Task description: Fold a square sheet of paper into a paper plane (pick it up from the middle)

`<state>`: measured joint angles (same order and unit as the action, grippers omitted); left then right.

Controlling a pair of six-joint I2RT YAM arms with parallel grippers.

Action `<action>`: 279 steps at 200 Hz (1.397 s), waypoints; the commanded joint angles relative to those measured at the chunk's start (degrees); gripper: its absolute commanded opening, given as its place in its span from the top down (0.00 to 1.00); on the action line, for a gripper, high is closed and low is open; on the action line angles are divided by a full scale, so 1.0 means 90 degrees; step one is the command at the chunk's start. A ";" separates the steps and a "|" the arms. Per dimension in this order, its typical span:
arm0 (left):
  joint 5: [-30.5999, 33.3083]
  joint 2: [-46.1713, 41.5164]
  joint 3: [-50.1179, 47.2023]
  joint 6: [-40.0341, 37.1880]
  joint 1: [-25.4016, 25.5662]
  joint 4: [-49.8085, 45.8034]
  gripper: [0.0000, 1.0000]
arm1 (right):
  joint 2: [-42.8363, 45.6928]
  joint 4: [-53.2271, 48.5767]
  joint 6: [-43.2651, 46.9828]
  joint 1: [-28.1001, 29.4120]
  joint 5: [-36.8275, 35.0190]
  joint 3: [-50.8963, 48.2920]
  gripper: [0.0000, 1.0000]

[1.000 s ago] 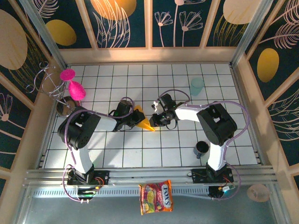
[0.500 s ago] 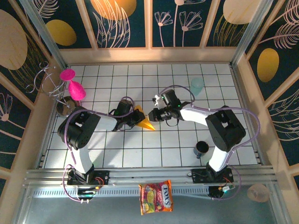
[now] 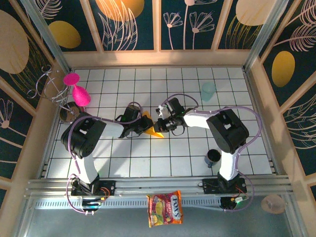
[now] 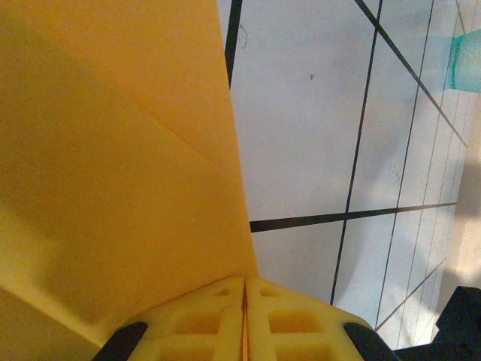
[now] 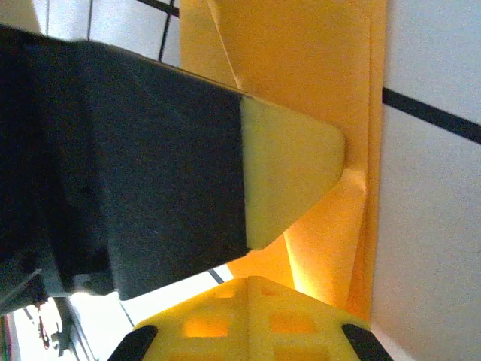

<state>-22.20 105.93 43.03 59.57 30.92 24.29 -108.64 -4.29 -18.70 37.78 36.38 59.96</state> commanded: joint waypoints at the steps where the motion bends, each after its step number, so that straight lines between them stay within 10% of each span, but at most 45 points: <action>1: 0.0293 0.0256 -0.0008 -0.0116 -0.0047 -0.0696 0.89 | -0.0119 -0.0302 0.0180 0.0050 -0.0202 0.0164 0.97; 156: 0.0616 0.0350 0.0099 -0.0100 -0.0052 -0.1191 0.90 | -0.0072 -0.0825 0.0442 0.0041 -0.0675 -0.0307 1.00; 279: 0.0535 0.0246 0.0100 -0.0246 -0.0053 -0.1091 0.91 | 0.1860 -0.0083 -0.0100 -0.0152 -0.0893 -0.1635 0.98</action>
<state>-21.69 106.15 44.80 59.55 30.94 20.53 -97.51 -6.52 -18.28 37.30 29.82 45.63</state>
